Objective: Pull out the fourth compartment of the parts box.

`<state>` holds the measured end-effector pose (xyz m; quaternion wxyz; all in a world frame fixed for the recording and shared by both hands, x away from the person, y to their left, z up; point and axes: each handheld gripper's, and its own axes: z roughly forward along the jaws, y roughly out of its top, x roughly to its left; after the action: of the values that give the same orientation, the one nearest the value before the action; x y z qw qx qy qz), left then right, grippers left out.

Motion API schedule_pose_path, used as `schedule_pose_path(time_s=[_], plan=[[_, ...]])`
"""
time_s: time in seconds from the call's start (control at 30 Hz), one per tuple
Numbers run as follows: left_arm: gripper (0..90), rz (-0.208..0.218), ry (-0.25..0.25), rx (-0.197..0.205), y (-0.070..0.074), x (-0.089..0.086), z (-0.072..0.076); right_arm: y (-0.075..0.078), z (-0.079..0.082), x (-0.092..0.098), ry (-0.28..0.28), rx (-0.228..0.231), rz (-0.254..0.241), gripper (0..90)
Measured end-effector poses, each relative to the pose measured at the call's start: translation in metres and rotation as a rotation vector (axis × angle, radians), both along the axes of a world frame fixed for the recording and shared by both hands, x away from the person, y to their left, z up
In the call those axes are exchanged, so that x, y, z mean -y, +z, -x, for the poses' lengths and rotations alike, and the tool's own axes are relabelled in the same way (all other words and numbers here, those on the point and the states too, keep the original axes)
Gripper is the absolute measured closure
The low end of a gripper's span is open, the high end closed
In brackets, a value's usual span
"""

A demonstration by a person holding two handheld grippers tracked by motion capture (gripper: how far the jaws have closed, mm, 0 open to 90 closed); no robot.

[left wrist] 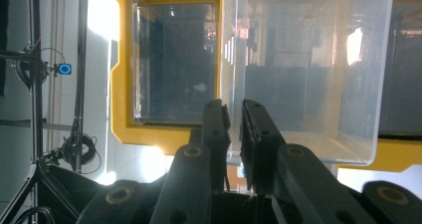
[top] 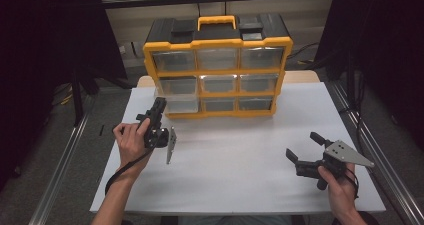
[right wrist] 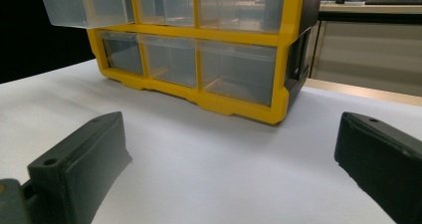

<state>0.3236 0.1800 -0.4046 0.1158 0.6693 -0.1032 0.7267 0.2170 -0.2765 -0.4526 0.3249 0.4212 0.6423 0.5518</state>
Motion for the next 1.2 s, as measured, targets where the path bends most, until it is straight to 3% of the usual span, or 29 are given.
schedule_pose_path(time_s=[0.3, 0.6, 0.7, 0.87, 0.93, 1.2], plan=[[81.4, -0.006, -0.004, 0.004, 0.0011, 0.0003, 0.0026, -0.0002, -0.0001, -0.0001, 0.000, 0.000, -0.001, 0.0], [80.8, 0.024, -0.006, -0.017, -0.0014, -0.0024, 0.0044, -0.0002, 0.0000, -0.0002, 0.001, -0.003, 0.001, 0.1], [80.2, 0.022, -0.012, -0.008, -0.0021, -0.0017, 0.0054, -0.0001, 0.0004, -0.0003, 0.003, -0.005, 0.003, 0.1], [79.2, 0.027, -0.021, -0.032, -0.0033, -0.0008, 0.0050, -0.0002, 0.0001, -0.0002, 0.004, -0.003, -0.001, 0.0], [79.1, 0.012, -0.024, -0.018, -0.0030, -0.0011, 0.0049, 0.0001, 0.0005, 0.0001, 0.005, 0.001, 0.005, 0.1], [78.7, 0.040, -0.032, -0.024, -0.0035, -0.0035, 0.0043, 0.0001, 0.0006, 0.0002, 0.003, 0.002, -0.004, 0.1]])
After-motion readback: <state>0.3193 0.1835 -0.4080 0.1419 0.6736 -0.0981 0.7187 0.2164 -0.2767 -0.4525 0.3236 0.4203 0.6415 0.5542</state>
